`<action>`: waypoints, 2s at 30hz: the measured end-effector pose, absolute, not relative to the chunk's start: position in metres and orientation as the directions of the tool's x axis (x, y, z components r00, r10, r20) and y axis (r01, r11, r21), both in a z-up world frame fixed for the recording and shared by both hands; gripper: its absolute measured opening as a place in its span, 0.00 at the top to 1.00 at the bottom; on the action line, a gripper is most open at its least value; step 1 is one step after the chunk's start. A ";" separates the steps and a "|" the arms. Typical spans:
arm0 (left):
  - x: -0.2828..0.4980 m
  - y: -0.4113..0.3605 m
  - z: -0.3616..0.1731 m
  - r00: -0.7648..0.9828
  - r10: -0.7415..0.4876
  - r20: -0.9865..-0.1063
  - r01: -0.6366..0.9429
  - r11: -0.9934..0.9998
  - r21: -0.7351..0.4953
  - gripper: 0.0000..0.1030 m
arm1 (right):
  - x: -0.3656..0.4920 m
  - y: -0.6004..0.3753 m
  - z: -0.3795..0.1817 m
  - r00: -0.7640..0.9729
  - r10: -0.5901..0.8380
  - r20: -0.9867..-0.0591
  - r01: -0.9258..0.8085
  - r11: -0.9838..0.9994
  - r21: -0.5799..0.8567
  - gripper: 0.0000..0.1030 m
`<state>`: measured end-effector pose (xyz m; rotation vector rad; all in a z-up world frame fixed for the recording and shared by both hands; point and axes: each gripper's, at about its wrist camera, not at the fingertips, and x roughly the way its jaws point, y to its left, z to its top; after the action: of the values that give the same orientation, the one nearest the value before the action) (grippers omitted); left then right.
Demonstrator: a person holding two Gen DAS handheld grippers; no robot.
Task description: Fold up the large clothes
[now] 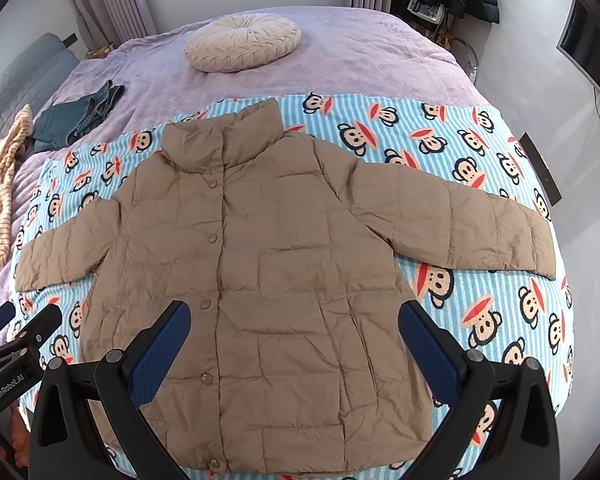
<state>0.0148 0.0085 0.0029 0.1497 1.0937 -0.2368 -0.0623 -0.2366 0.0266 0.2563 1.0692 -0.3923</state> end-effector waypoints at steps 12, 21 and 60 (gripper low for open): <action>0.017 0.011 0.003 0.419 -0.145 -0.896 0.266 0.963 -0.032 0.00 | -0.059 -0.241 0.017 0.379 -0.159 -0.911 0.462 0.886 0.038 0.00; 0.028 0.036 -0.007 0.405 -0.149 -0.902 0.219 0.974 -0.063 0.00 | -0.057 -0.233 0.005 0.328 -0.122 -0.937 0.465 0.884 0.047 0.00; 0.244 0.314 -0.218 0.524 -0.320 -0.789 -0.268 0.818 -0.510 0.00 | 0.053 -0.092 -0.141 0.323 0.229 -0.918 0.240 0.919 0.314 0.00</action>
<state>0.2441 0.3143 -0.2183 -0.6422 1.0384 -0.0341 0.0525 -0.0919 -0.1407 0.4344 1.2530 -0.0071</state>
